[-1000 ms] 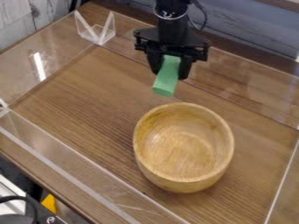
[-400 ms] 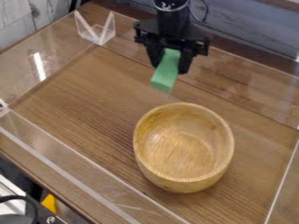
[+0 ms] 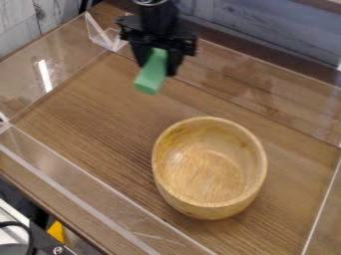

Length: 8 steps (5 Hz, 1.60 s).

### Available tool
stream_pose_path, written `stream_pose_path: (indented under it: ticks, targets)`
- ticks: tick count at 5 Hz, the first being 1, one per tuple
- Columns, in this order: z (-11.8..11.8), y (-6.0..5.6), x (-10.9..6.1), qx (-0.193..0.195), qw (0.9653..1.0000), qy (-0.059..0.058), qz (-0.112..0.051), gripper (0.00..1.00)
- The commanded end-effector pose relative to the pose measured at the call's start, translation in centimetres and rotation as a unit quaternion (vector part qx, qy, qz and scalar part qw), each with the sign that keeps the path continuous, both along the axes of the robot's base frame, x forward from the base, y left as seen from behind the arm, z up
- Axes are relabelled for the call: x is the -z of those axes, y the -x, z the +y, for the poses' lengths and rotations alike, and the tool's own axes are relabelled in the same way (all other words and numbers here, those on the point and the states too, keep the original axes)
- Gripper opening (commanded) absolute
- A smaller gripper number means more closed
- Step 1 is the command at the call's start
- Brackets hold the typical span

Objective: Remove the green block from inside the brown bowl and put it on the table

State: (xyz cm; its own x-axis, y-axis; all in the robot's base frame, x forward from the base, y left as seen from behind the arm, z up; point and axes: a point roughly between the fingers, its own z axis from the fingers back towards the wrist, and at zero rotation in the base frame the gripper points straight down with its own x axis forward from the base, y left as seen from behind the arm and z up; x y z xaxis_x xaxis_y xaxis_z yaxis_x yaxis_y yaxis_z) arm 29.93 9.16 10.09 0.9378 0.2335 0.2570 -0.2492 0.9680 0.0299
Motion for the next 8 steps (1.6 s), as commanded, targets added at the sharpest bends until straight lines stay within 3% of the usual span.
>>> stream_pose_path:
  ticks: [1, 3, 6, 7, 8]
  targets:
    - [1.9, 0.0, 0.1, 0.013, 0.9996, -0.020, -0.013, 0.00]
    - [2.4, 0.0, 2.5, 0.033, 0.9989, -0.034, -0.005, 0.00]
    - [2.9, -1.3, 4.6, 0.039, 0.9983, -0.043, -0.002, 0.00]
    - [2.8, -1.7, 4.6, 0.039, 0.9983, -0.043, -0.001, 1.00]
    - [2.6, -1.8, 4.4, 0.039, 0.9983, -0.043, -0.001, 1.00]
